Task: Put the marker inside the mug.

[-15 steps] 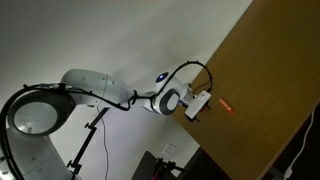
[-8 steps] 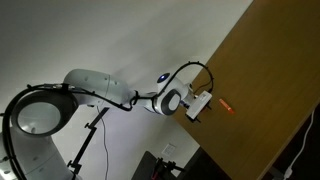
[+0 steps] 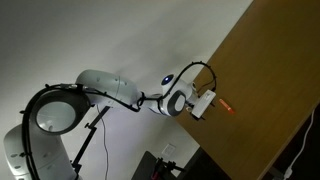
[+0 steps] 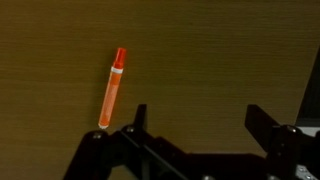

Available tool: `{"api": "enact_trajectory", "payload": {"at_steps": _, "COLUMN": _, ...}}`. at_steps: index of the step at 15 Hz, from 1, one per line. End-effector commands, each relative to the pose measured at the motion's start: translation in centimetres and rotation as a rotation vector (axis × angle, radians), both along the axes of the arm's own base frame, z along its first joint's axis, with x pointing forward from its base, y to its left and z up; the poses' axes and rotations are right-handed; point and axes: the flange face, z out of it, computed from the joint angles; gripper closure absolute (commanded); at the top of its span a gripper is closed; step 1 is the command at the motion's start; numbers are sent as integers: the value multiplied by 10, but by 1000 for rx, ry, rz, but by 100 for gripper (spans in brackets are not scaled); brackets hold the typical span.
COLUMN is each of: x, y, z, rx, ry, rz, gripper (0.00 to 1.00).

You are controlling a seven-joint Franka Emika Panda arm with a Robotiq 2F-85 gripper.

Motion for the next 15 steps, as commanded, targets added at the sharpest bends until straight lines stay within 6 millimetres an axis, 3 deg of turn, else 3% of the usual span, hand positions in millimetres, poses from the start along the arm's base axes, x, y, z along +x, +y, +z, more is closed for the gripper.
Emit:
{"api": "enact_trajectory", "payload": {"at_steps": 1, "x": 12, "y": 1, "z": -15, "rx": -7, "ry": -44, "rz": -4, "gripper": 0}}
{"api": "enact_trajectory", "payload": {"at_steps": 15, "x": 74, "y": -5, "z": -63, "rx": -14, "ry": -44, "rz": -103, "gripper": 0}}
